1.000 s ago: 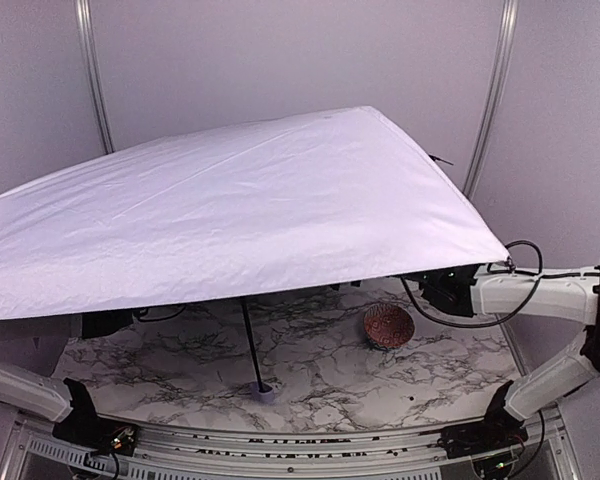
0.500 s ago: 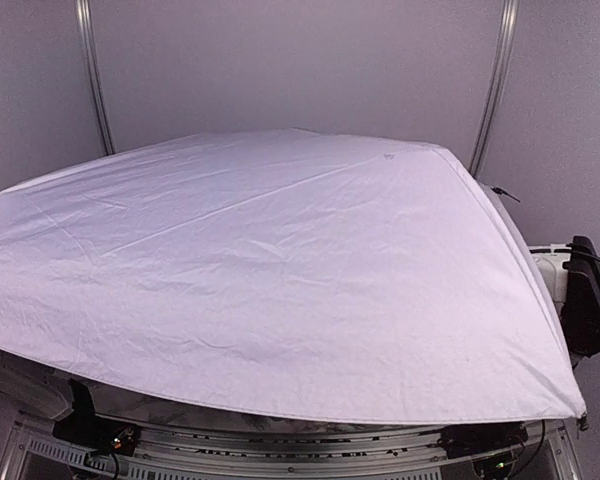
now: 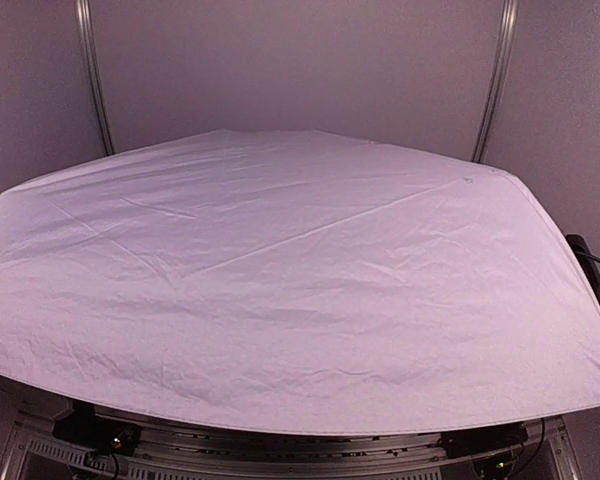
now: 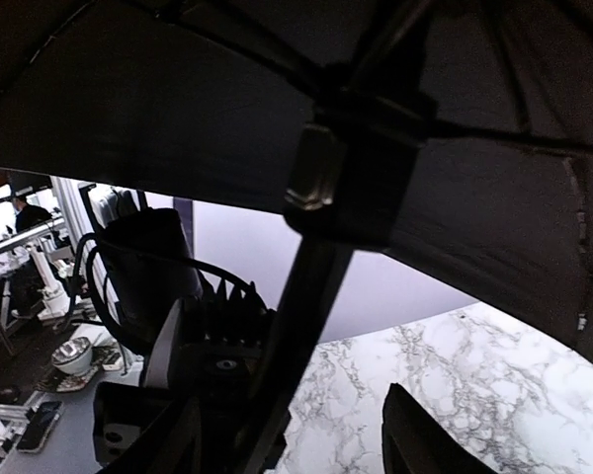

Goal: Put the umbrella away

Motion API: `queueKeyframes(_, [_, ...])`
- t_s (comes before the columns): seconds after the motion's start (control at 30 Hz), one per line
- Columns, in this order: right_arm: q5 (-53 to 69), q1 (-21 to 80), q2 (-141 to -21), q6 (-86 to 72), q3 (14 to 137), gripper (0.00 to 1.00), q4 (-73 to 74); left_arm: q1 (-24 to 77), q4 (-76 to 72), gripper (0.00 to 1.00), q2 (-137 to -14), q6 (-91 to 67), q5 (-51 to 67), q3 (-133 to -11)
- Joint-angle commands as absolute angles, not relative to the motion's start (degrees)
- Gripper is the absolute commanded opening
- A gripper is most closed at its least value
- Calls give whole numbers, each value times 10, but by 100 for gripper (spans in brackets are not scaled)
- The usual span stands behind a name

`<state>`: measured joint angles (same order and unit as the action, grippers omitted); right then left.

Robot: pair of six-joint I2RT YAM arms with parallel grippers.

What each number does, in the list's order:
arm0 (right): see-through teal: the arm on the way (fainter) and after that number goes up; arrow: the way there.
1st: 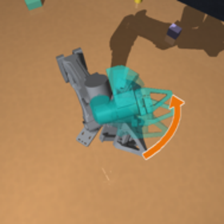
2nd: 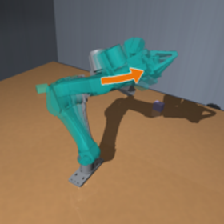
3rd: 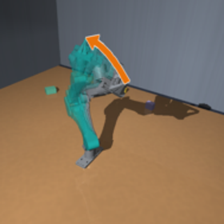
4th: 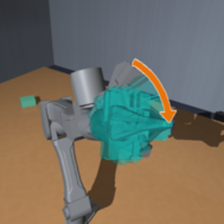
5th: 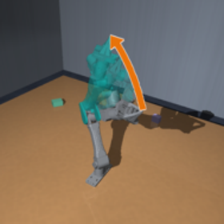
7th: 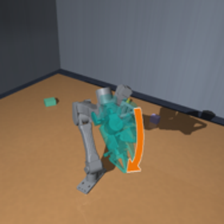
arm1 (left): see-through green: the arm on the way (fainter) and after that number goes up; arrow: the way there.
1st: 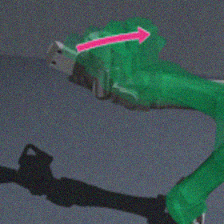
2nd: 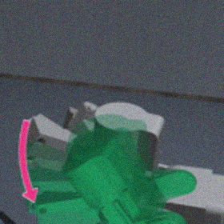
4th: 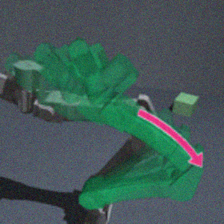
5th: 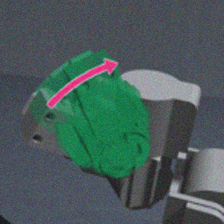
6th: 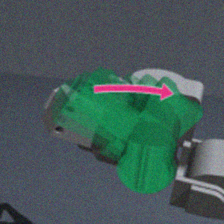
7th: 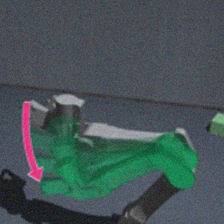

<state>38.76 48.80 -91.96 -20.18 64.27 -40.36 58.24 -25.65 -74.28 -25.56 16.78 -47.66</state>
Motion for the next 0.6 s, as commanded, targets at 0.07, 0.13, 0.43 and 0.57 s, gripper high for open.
queueKeyframes(0.07, [400, 500, -930, -244, 638, 45, -461, 589, -298, 0, -752, -236, 185, -508])
queueKeyframes(0.13, [399, 502, -932, -247, 638, 35, -463, 590, -298, 0, -754, -235, 185, -510])
queueKeyframes(0.43, [382, 504, -926, -256, 633, 0, -466, 589, -298, 0, -751, -233, 167, -500])
queueKeyframes(0.57, [309, 504, -905, -259, 639, 0, -438, 589, -298, 33, -751, -233, 134, -481])
